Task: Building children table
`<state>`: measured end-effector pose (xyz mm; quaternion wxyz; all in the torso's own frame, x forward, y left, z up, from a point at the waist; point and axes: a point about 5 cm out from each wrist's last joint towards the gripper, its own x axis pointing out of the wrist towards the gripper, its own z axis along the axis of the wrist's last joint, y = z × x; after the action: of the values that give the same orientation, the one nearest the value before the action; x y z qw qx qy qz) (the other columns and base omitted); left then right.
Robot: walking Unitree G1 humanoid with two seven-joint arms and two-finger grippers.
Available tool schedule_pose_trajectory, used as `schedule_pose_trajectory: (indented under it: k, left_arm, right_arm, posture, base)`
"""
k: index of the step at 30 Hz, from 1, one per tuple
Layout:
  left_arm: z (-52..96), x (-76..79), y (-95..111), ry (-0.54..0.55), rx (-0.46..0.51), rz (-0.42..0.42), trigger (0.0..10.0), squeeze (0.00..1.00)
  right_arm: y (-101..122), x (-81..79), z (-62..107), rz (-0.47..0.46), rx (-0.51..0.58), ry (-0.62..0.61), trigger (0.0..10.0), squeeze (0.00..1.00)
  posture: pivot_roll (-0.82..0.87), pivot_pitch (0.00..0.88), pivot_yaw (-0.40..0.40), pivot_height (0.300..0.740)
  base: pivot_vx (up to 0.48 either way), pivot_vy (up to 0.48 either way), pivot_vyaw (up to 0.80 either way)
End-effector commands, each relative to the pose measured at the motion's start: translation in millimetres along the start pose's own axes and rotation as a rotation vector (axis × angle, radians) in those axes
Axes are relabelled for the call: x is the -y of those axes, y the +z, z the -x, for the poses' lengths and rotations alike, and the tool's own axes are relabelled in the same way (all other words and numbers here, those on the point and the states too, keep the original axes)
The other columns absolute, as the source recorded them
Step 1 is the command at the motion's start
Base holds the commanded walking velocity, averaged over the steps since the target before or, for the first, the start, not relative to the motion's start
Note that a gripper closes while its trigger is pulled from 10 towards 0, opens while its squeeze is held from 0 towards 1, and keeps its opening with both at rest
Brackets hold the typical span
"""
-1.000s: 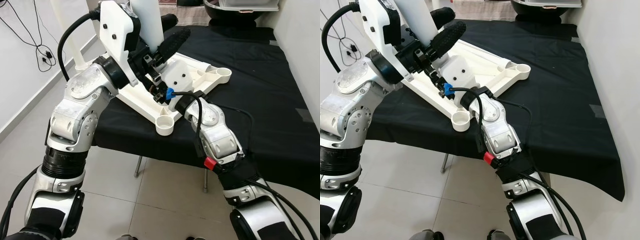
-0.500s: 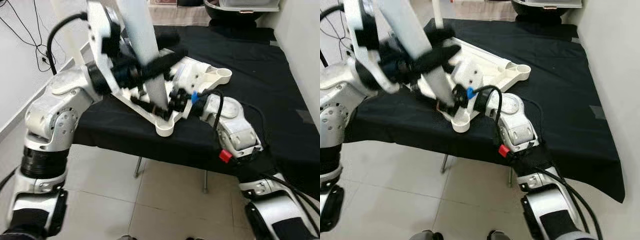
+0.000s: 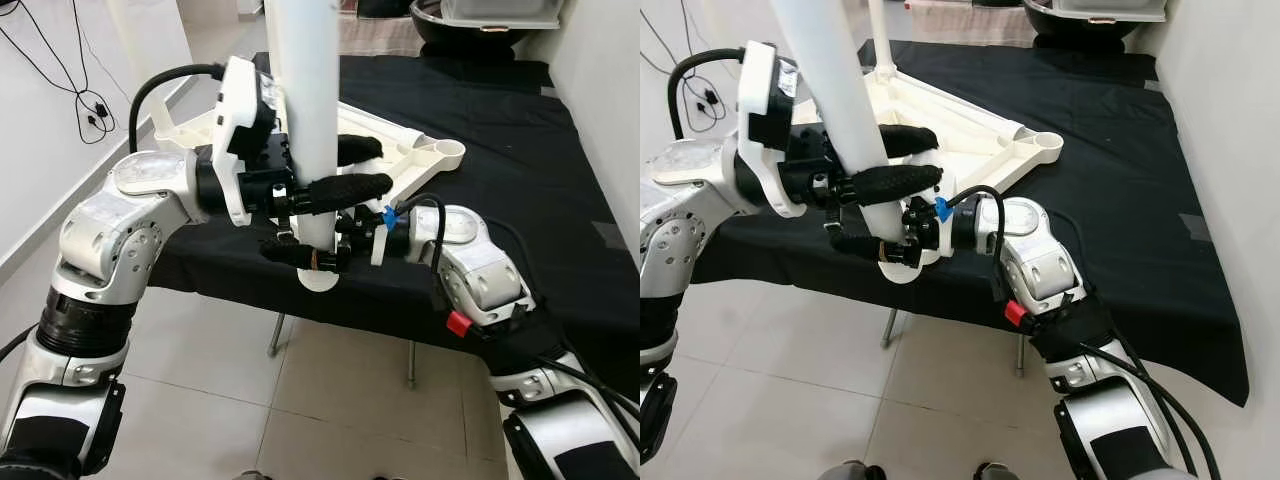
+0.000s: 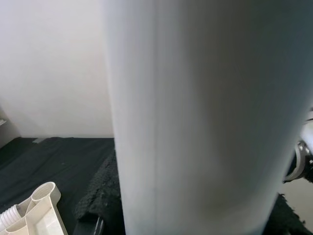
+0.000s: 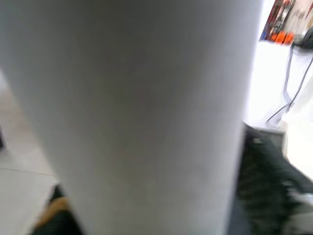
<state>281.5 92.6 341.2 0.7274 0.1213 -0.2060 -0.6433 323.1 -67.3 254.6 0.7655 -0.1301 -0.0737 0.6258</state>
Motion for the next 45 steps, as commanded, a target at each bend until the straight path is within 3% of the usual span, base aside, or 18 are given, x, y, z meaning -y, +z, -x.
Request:
schedule_pose_trajectory:
  k: [1,12,13,15,16,19,21,24,30,33,35,38,39,40,41,42,43,45]
  left_arm:
    - [-16.7,11.5,4,-0.133,0.011,-0.022,0.0,0.0]
    - [-19.4,8.8,5,-0.106,0.033,-0.073,0.0,0.0]
    - [-18.9,5.0,6,-0.07,0.044,-0.068,1.7,1.0]
    - [-18.4,2.3,6,-0.045,0.05,-0.064,1.7,1.0]
    - [-13.2,-5.7,9,0.034,0.067,-0.078,10.0,1.0]
    - [-0.5,-14.4,18,0.125,0.12,-0.061,10.0,1.0]
    - [30.7,-24.5,40,0.274,0.227,-0.062,10.0,1.0]
    - [37.8,-26.0,45,0.306,0.247,-0.067,10.0,1.0]
    - [94.2,-26.9,90,0.58,0.428,-0.145,10.0,1.0]
    - [103.2,-22.2,99,0.632,0.48,-0.14,10.0,1.0]
    - [98.9,-8.7,84,0.613,0.387,-0.103,10.0,1.0]
    - [76.8,26.4,35,0.459,0.222,0.069,10.0,1.0]
    - [76.8,26.4,35,0.459,0.222,0.069,10.0,1.0]
    - [61.4,55.9,-10,0.404,0.039,0.188,10.0,0.0]
    - [54.1,75.0,-38,0.402,-0.041,0.27,10.0,0.0]
    - [54.1,75.0,-38,0.402,-0.041,0.27,10.0,0.0]
    - [48.2,115.4,-85,0.432,-0.175,0.407,10.0,0.0]
    - [47.4,129.5,-97,0.442,-0.215,0.441,10.0,0.0]
  right_arm:
    - [1,-9.7,-13.3,-0.031,-0.014,0.051,0.0,0.0]
    - [-8,-12.2,-16.8,-0.102,-0.064,-0.007,0.0,0.0]
    - [-7,-10.0,-17.1,-0.102,-0.059,-0.034,0.0,0.0]
    - [-6,-8.5,-17.2,-0.102,-0.056,-0.052,0.0,0.0]
    - [-4,-3.4,-16.7,-0.108,-0.046,-0.106,0.0,0.0]
    - [-4,3.9,-14.4,-0.107,-0.036,-0.179,0.0,0.0]
    - [-5,16.7,-5.6,-0.123,-0.025,-0.301,0.0,0.0]
    - [-5,19.3,-3.4,-0.129,-0.02,-0.324,0.0,0.0]
    - [-1,47.5,22.0,-0.123,0.028,-0.567,0.0,0.0]
    - [0,58.7,32.4,-0.125,0.051,-0.68,0.0,0.0]
    - [1,67.8,40.3,-0.136,0.072,-0.76,0.0,0.0]
    - [4,69.2,40.0,-0.15,0.111,-0.752,0.0,0.0]
    - [4,69.2,40.0,-0.15,0.111,-0.752,0.0,0.0]
    - [11,65.9,34.2,-0.136,0.163,-0.697,0.0,0.0]
    - [14,61.5,28.5,-0.13,0.176,-0.629,1.9,0.0]
    - [14,61.5,28.5,-0.13,0.176,-0.629,1.9,0.0]
    - [16,51.9,15.9,-0.111,0.178,-0.495,10.0,0.0]
    - [17,48.8,12.0,-0.109,0.175,-0.452,10.0,0.0]
  posture:
    - [-0.01,0.105,0.029,0.74]
    - [-0.01,0.112,0.027,0.74]
    - [-0.01,0.114,0.027,0.74]
    - [-0.01,0.115,0.027,0.74]
    - [-0.01,0.117,0.03,0.74]
    - [-0.02,0.12,0.031,0.74]
    - [-0.02,0.119,0.031,0.74]
    - [-0.02,0.119,0.031,0.74]
    - [0.0,0.108,0.029,0.74]
    - [0.0,0.106,0.031,0.74]
    - [0.01,0.106,0.032,0.74]
    - [0.01,0.11,0.033,0.74]
    - [0.01,0.11,0.033,0.74]
    - [0.02,0.123,0.036,0.74]
    - [0.03,0.146,0.039,0.74]
    - [0.03,0.146,0.039,0.74]
    - [0.03,0.165,0.036,0.74]
    - [0.03,0.173,0.036,0.74]
  base:
    - [0.0,0.0,0.0]
    - [0.0,0.0,0.0]
    - [0.0,0.0,0.0]
    - [0.0,0.0,0.0]
    - [0.0,0.0,0.0]
    - [0.0,0.0,0.0]
    - [0.0,0.0,0.0]
    - [0.0,0.0,0.0]
    - [0.0,0.0,0.0]
    - [0.0,0.0,0.0]
    - [0.0,0.0,0.0]
    - [0.0,0.0,0.0]
    - [0.0,0.0,0.0]
    - [0.0,0.0,0.0]
    - [0.0,0.0,0.0]
    - [0.0,0.0,0.0]
    - [0.0,0.0,0.0]
    - [0.0,0.0,0.0]
